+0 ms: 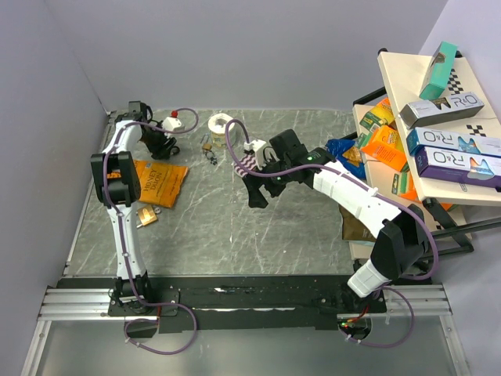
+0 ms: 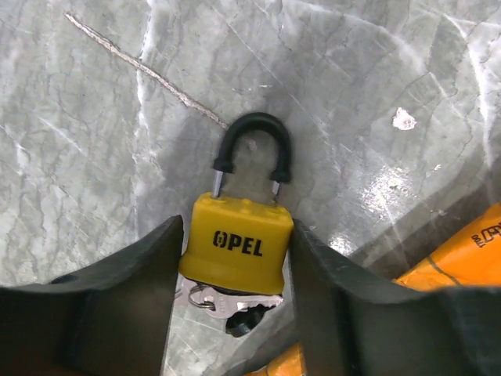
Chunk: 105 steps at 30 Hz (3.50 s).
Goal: Lock with the key
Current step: Pick up the lock from the center of the board.
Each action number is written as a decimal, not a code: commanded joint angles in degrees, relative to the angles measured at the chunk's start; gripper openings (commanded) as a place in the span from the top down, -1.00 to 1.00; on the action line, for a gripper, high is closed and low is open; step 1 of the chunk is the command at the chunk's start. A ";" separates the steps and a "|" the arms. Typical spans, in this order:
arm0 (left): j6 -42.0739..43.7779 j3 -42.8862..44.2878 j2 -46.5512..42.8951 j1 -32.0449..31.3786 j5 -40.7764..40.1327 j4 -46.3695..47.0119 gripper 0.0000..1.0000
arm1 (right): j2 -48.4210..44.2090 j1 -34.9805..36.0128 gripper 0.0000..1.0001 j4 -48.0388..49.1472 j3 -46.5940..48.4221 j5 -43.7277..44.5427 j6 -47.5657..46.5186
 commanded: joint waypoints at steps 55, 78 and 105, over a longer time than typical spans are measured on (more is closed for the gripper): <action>-142.04 -62.51 -83.03 -10.31 -15.41 38.39 0.88 | 12.08 21.82 -0.99 41.34 23.15 38.48 17.91; -144.94 -63.91 -83.47 -12.24 -12.68 41.29 0.87 | 18.77 22.88 -0.37 50.65 24.91 44.90 12.64; -144.24 -67.16 -85.58 -11.28 -15.06 38.38 -0.88 | 12.79 20.42 1.00 49.87 21.22 35.68 14.31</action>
